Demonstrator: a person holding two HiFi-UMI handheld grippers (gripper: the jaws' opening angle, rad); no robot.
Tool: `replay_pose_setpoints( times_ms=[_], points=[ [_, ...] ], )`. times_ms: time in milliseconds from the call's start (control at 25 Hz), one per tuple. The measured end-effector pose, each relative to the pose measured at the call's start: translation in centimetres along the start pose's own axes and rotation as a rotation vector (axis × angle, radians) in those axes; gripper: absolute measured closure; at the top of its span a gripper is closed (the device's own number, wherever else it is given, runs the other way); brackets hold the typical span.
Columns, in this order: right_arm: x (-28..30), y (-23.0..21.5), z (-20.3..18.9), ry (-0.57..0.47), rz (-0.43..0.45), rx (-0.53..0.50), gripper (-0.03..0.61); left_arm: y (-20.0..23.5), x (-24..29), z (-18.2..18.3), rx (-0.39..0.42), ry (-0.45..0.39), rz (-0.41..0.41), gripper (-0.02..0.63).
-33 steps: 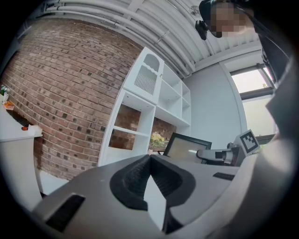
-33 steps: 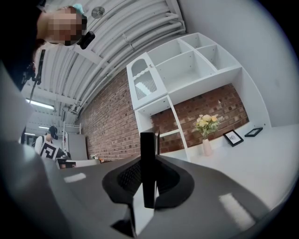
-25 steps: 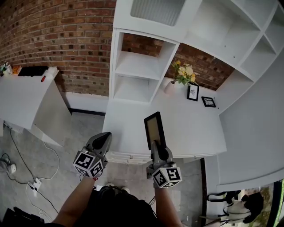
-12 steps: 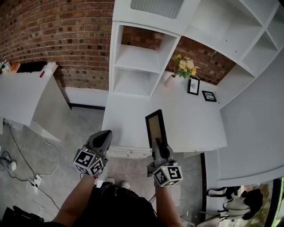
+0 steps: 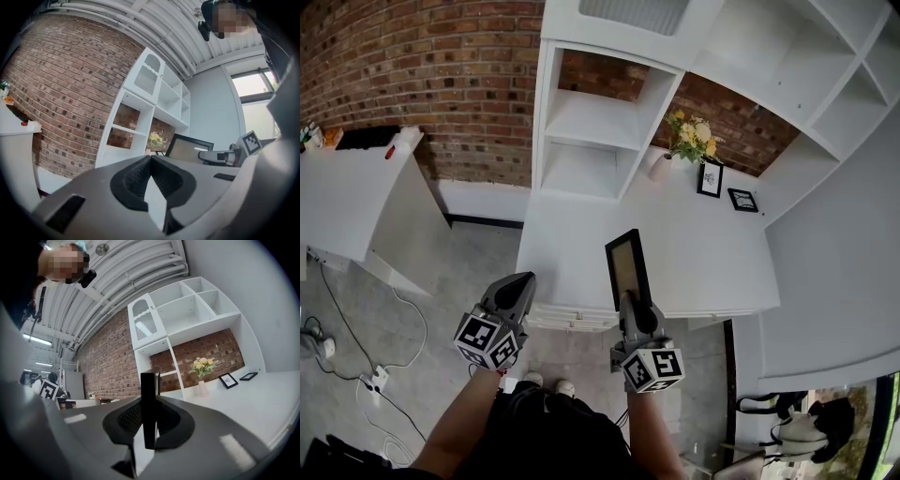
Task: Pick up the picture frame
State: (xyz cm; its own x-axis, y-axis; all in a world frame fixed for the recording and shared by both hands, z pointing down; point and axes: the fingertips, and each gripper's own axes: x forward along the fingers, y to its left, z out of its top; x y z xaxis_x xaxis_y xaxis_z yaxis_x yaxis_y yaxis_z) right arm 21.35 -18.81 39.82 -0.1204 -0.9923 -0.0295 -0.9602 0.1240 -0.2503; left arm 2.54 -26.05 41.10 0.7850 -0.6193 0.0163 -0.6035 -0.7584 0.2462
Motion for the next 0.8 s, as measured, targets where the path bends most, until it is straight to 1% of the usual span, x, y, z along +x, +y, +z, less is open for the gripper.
replay_pose_setpoints(
  times_ms=[360,800],
  points=[
    [-0.27,0.25,-0.59,0.021,0.003,-0.014,0.535,0.00,-0.23,-0.37,-0.007,0.003,0.003,0.609],
    [0.05,0.77,-0.55,0.033,0.036,-0.043,0.535,-0.14,-0.02,-0.11,-0.003,-0.004,0.010,0.609]
  ],
)
